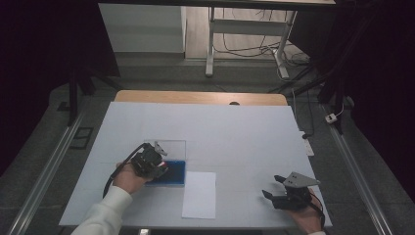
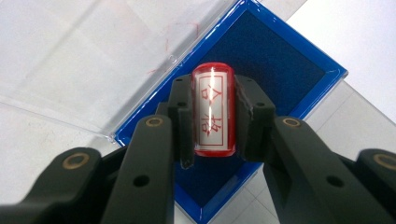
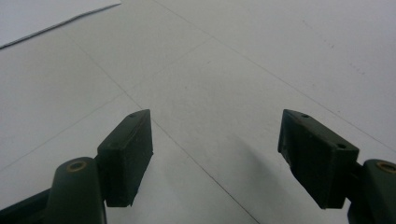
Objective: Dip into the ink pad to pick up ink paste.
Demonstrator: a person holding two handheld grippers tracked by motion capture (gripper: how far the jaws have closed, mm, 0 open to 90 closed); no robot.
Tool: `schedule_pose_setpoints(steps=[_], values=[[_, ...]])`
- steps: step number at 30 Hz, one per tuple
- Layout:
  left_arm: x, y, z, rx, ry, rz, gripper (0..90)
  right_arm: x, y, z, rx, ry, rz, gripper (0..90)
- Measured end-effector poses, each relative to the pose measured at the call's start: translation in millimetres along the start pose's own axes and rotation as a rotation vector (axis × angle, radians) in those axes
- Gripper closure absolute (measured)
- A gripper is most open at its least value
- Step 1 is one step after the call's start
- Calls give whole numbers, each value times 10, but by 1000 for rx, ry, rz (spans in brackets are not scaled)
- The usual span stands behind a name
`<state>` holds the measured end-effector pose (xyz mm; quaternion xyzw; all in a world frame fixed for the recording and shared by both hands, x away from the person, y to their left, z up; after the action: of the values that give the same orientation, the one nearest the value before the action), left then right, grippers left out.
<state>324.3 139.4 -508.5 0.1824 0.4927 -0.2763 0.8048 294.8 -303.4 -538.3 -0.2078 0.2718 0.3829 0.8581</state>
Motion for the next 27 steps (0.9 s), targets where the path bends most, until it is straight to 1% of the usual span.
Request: schedule_pose_setpoints(steps=[8,15,21,23,25,26,27], values=[[4,2,-8,3,-5,-2,710,8,0,-3,1,2,-1,258],[8,14,-16,-3,-13,-9,710,9,1,-4,1,3,-1,258],[8,6,-19,0,-15,-5,710,14,3,-5,2,5,0,258],[5,16,-23,2,-19,-12,709,11,1,-3,1,4,-1,258],[-9,36,-29,8,-34,-27,707,3,1,-1,3,2,-2,258],[-45,63,-39,12,-57,-47,705,1,0,0,4,2,-1,258],[-59,81,-49,16,-50,-59,704,-1,1,-1,4,2,-2,258]])
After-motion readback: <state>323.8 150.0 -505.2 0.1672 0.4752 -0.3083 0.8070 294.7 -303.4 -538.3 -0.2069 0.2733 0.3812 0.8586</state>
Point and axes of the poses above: each handheld gripper's, and its own axes: x roughly forward along the jaws, z roughly out of its top, y roughly to its left, the point moved 3 cm from there along x, roughly forward along the jaws, and after that the axes turned 5 degrees about -x, right-handed, at the moved point
